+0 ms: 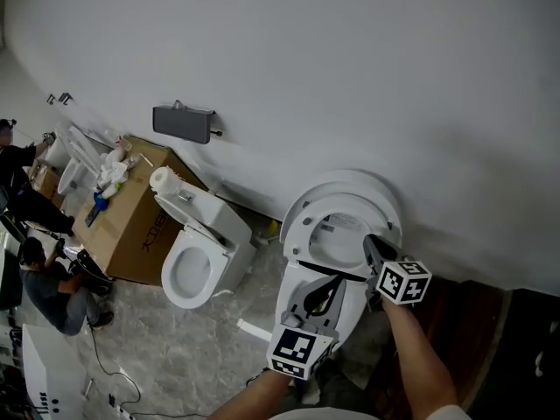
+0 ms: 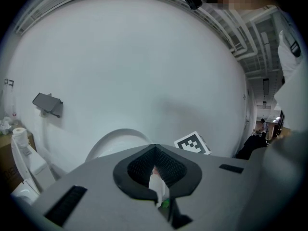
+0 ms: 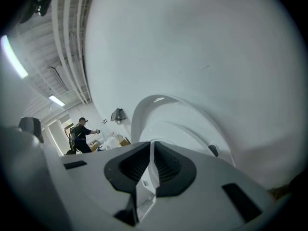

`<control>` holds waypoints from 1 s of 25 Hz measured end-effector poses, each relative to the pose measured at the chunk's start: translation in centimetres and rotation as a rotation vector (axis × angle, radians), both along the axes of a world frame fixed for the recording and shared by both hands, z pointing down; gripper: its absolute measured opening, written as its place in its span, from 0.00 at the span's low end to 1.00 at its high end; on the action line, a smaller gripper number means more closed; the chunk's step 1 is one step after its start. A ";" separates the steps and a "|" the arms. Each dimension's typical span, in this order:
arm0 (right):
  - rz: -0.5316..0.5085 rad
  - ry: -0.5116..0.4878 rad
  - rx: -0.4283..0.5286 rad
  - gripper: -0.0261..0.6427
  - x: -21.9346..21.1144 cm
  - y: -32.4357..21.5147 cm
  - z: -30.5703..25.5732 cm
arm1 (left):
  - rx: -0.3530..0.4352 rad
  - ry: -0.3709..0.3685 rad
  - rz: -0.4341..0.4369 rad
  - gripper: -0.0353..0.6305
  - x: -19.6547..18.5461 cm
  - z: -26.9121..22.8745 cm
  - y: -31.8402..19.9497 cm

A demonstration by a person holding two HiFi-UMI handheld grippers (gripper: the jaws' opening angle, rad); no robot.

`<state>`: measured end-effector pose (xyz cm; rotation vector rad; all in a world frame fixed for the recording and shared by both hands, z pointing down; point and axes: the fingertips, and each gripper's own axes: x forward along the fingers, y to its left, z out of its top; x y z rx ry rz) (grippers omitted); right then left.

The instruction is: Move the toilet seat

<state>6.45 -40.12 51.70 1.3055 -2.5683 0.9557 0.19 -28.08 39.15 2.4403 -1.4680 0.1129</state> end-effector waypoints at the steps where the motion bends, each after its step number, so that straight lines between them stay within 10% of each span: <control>1: -0.010 0.011 0.021 0.09 -0.4 1.0 -1.0 | 0.000 0.000 -0.001 0.06 -0.2 -0.2 0.5; 25: 0.009 0.142 0.406 0.06 -10.4 25.5 -19.3 | 0.118 0.031 0.008 0.06 -10.3 -8.0 16.4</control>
